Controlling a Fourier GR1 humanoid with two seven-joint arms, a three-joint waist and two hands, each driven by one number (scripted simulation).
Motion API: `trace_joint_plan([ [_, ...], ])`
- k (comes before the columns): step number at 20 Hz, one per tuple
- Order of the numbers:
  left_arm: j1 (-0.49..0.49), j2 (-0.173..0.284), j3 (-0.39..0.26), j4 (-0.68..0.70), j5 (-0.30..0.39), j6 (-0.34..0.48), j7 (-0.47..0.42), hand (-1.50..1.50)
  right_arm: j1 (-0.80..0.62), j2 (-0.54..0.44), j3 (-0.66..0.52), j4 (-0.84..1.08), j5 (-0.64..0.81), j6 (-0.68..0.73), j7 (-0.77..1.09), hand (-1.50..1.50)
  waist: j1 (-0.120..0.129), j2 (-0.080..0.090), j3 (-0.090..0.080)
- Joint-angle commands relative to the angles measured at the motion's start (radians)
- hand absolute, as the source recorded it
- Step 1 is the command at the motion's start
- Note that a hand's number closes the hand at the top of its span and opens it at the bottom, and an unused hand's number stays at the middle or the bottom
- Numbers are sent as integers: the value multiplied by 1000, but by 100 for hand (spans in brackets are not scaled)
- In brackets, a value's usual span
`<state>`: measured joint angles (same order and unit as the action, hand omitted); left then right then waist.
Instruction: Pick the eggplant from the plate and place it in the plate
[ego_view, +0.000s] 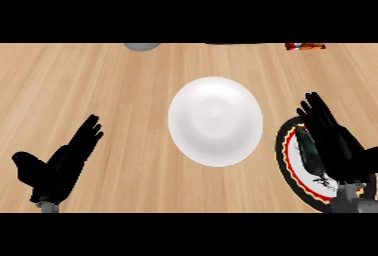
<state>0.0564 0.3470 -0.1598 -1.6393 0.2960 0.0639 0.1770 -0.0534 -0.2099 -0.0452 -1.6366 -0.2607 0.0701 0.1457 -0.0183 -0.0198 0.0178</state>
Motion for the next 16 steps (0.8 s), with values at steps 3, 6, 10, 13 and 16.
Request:
trace_joint_plan([
  [3, -43, 19, 29, 52, -97, 16, -95, 0, -213, 4, -102, 162, -72, -105, 192, 150, 34, 25, -18],
  [6, -89, 26, 60, 111, -153, 41, -205, 0, -312, 44, -127, 298, -74, -215, 285, 150, 47, 35, -19],
  [10, -64, 3, 49, 136, -125, 25, -208, 0, -243, -4, -71, 278, 307, -493, 205, -150, 34, 31, -21],
  [13, -113, 3, 78, 207, -123, 3, -241, 0, -197, 79, -35, 373, 362, -536, -17, -150, 22, 25, -18],
  [16, -128, -16, 109, 332, -132, -16, -305, 0, -135, 100, 42, 218, 429, -583, 52, -150, 10, 19, -19],
])
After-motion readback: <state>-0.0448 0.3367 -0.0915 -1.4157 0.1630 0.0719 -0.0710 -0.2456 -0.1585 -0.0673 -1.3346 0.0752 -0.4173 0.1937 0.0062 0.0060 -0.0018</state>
